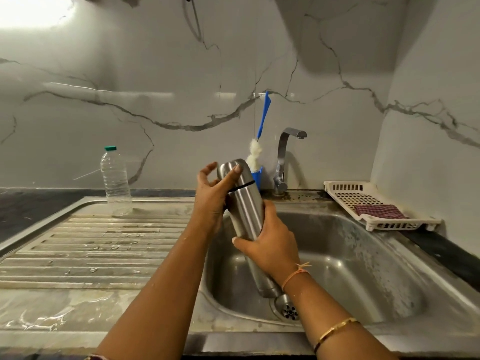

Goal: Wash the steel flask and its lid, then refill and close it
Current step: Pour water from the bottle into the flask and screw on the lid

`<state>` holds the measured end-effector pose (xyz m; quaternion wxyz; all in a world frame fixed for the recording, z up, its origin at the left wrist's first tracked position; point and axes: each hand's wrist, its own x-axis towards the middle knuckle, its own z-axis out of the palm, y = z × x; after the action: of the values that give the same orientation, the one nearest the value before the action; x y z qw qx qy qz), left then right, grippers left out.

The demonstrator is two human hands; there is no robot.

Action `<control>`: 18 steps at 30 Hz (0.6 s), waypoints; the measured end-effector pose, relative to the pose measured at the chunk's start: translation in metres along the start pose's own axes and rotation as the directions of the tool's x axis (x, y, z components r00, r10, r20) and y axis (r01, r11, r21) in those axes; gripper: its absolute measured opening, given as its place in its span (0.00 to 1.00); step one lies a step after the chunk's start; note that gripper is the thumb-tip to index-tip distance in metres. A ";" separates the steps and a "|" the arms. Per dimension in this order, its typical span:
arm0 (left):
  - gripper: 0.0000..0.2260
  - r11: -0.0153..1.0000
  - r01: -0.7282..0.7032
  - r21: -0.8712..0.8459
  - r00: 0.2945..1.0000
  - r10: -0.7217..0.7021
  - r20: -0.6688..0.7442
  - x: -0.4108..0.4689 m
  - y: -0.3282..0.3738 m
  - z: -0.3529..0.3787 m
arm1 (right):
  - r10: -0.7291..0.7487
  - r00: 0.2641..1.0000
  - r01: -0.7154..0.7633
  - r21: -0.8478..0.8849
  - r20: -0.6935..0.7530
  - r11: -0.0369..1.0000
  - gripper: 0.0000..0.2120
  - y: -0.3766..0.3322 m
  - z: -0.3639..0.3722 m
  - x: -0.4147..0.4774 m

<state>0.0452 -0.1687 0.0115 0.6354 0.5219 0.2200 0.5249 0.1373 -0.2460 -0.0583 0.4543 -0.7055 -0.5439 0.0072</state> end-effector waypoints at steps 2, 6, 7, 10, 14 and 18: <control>0.33 0.990 -0.012 0.142 0.998 0.021 -0.060 -0.001 0.001 0.005 | -0.028 0.999 0.025 -0.155 -0.018 0.988 0.44 -0.001 -0.002 0.002; 0.24 0.987 -0.041 0.155 0.999 0.037 0.028 0.000 0.013 0.001 | -0.059 0.985 0.017 0.249 0.162 0.968 0.43 -0.001 -0.015 0.008; 0.25 0.990 -0.049 0.129 0.994 0.035 0.101 0.000 0.018 -0.002 | -0.077 0.975 -0.002 0.355 0.208 0.935 0.42 -0.001 -0.017 0.008; 0.31 0.996 -0.068 0.065 0.982 0.055 0.180 -0.001 0.023 -0.005 | -0.098 0.979 0.027 0.367 0.178 0.930 0.41 -0.003 -0.017 0.008; 0.38 0.989 -0.045 0.142 0.998 0.052 -0.046 -0.004 0.011 0.007 | -0.057 0.998 0.056 0.021 0.032 0.998 0.45 -0.001 -0.014 0.006; 0.25 0.983 -0.057 0.174 0.993 0.074 -0.089 0.001 0.008 0.000 | -0.047 0.988 0.024 0.147 0.150 0.989 0.47 0.002 -0.013 0.007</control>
<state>0.0420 -0.1691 0.0189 0.5594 0.5559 0.2768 0.5490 0.1485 -0.2486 -0.0489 0.4612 -0.6582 -0.5878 0.0929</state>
